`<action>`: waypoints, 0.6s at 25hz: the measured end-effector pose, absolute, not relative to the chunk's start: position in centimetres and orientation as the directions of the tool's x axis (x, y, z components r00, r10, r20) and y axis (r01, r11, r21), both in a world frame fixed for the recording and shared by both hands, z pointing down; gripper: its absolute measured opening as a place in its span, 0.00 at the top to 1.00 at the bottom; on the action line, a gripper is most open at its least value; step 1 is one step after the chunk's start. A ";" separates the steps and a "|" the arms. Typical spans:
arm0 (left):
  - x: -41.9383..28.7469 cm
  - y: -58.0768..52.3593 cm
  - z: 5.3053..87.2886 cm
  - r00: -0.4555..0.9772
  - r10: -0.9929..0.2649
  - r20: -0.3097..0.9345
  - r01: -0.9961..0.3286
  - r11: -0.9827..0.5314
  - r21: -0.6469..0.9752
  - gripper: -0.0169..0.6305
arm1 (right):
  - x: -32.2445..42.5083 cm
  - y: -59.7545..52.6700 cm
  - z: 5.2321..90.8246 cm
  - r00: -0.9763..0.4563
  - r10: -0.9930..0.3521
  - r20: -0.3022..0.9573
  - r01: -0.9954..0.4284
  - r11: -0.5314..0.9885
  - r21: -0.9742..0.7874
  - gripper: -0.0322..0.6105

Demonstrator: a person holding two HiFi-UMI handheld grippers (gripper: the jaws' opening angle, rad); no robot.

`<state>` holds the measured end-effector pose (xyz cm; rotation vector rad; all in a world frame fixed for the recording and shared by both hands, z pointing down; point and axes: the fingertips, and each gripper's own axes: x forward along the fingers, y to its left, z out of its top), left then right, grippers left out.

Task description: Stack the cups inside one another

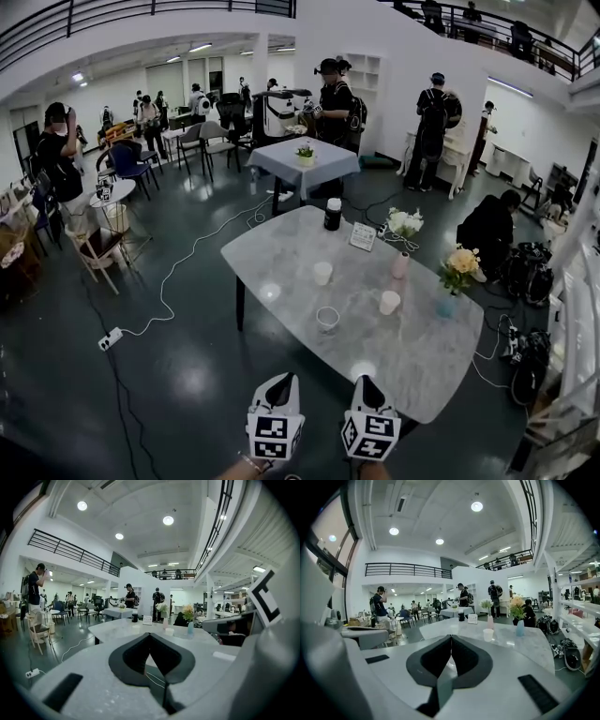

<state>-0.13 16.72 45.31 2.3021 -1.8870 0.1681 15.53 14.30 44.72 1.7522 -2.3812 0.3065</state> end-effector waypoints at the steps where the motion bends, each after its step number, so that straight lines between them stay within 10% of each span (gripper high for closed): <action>1: 0.0 16.3 45.6 0.199 -0.961 0.192 -0.980 -0.193 0.049 0.98 | 15.7 13.9 44.9 -0.294 -0.921 0.257 -0.956 0.287 -0.068 0.94; 15: -0.1 11.2 46.7 0.228 -0.951 0.211 -0.974 -0.221 0.055 0.98 | 16.4 9.6 46.7 -0.257 -0.916 0.307 -0.966 0.241 -0.091 0.94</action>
